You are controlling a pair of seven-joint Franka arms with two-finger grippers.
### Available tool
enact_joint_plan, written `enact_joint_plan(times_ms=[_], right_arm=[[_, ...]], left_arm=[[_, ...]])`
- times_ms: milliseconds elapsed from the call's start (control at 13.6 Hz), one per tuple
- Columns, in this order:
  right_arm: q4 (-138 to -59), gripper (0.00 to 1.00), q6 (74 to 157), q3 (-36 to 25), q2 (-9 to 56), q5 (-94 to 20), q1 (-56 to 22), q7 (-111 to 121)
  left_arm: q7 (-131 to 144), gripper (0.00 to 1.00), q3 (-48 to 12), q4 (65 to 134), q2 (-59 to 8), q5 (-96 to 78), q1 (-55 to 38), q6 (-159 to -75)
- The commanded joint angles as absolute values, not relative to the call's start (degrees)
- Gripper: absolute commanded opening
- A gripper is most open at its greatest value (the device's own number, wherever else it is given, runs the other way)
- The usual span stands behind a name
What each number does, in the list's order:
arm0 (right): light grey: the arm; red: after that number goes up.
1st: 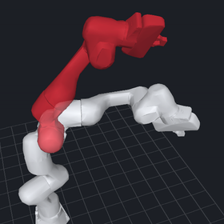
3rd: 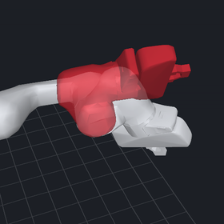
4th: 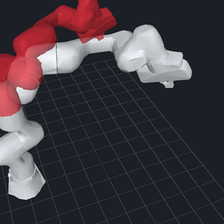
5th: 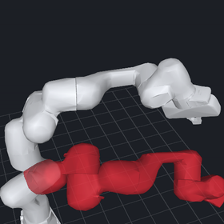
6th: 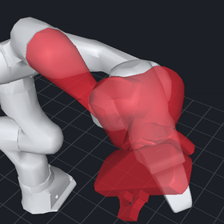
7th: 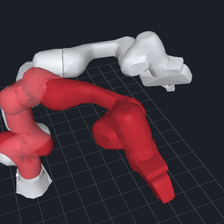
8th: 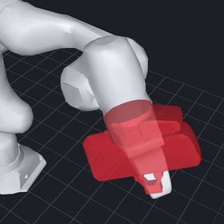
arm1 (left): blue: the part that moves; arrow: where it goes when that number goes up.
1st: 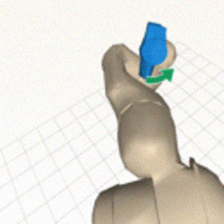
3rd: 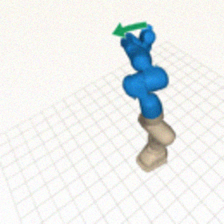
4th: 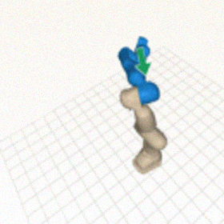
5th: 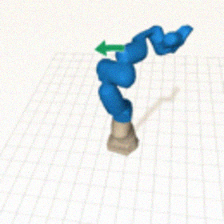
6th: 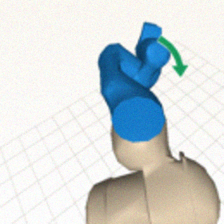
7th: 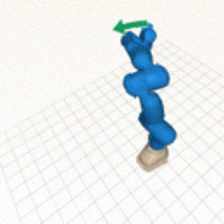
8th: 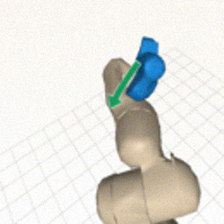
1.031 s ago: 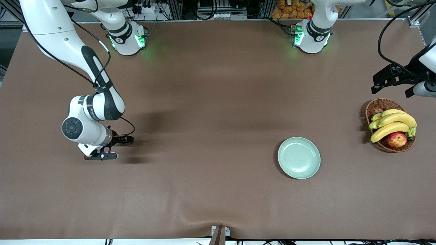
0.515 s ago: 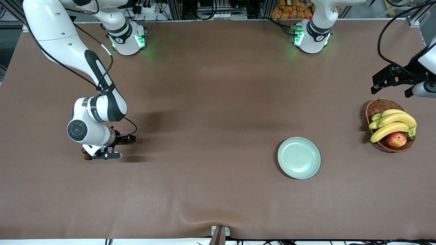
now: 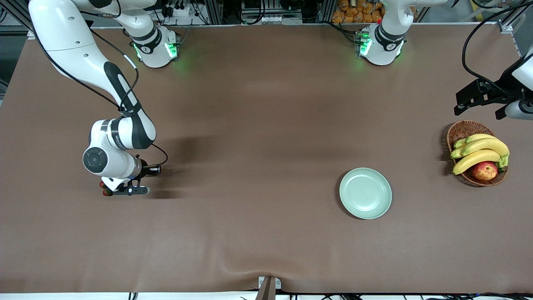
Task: Collect all strawberries into plate
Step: 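Close the right gripper on the strawberry and lift it, then carry the strawberry to the table middle and open the right gripper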
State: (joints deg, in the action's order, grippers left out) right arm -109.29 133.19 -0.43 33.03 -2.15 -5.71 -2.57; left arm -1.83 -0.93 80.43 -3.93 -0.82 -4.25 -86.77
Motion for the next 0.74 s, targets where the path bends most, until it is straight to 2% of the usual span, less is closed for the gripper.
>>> enact_joint_plan(times_ms=[0, 368, 663], right_arm=[[-109.43, 0.02, 133.42, -0.09, 32.0, -2.81, -5.45, -2.37], [-105.3, 0.0, 129.12, 2.72, 29.36, -3.34, -5.36, -2.81], [-104.33, 0.0, 129.02, 6.67, 27.6, -13.16, -6.76, -2.9]], left_arm=[[-1.49, 1.0, -1.23, 80.51, -3.6, 0.35, -4.13, -86.31], [-1.58, 1.0, -1.23, 80.51, -3.6, 0.35, -4.04, -86.31], [-1.76, 1.0, -1.23, 80.51, -3.6, 0.35, -4.04, -86.31]])
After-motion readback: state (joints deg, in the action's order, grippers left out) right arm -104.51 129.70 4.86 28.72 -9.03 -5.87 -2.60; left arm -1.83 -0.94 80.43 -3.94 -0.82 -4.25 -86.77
